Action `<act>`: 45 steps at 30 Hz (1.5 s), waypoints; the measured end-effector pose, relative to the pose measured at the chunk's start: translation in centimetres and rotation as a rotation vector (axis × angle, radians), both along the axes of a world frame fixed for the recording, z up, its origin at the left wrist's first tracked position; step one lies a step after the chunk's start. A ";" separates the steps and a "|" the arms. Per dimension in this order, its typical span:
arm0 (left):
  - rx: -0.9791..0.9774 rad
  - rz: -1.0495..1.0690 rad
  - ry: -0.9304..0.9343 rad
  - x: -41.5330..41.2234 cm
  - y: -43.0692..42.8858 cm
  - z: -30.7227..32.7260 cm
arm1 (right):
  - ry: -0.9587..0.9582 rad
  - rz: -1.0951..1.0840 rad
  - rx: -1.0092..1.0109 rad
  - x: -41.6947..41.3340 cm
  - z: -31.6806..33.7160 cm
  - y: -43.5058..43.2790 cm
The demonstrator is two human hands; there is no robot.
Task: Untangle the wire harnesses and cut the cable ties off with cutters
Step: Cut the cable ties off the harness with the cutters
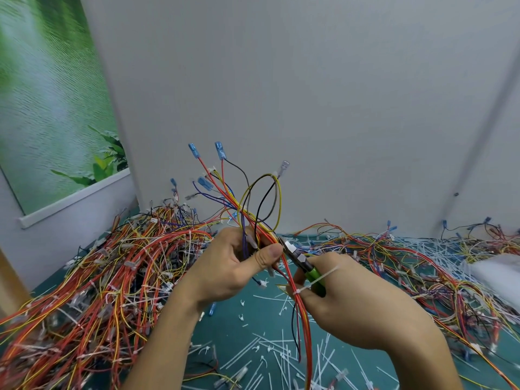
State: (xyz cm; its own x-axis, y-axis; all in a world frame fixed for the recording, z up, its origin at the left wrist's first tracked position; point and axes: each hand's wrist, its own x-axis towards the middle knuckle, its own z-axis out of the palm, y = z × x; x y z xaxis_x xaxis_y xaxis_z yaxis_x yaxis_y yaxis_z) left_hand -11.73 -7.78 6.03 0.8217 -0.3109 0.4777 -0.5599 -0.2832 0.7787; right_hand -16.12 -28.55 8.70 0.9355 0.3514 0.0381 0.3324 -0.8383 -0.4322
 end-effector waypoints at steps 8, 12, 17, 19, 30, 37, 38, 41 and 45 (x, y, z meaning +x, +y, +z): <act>0.027 -0.003 -0.007 0.3 -0.5 -0.3 | 0.037 -0.003 -0.041 -0.4 0.2 -0.4; 0.021 -0.011 0.001 0.4 -0.6 -0.4 | 0.043 -0.016 -0.038 -0.6 0.3 -0.4; 0.037 -0.016 0.011 0.6 -0.4 -0.6 | 0.030 -0.052 -0.040 -0.8 0.3 0.1; 0.038 -0.014 0.013 0.6 -0.4 -0.6 | 0.017 -0.069 -0.041 -0.9 0.1 0.3; -0.016 -0.008 0.005 0.3 0.0 -0.3 | 0.004 -0.086 0.030 0.3 -0.2 0.7; 0.004 -0.006 0.001 0.3 0.1 -0.3 | -0.006 -0.070 0.015 -0.2 -0.3 0.5; 0.012 -0.004 0.001 0.3 0.0 -0.3 | -0.002 -0.063 0.013 -0.4 -0.3 0.5; 0.032 -0.003 0.010 0.5 -0.1 -0.5 | 0.008 -0.052 -0.005 -0.7 0.1 0.2; 0.066 0.000 0.011 0.6 -0.4 -0.7 | 0.029 -0.055 -0.045 -1.0 0.2 -0.2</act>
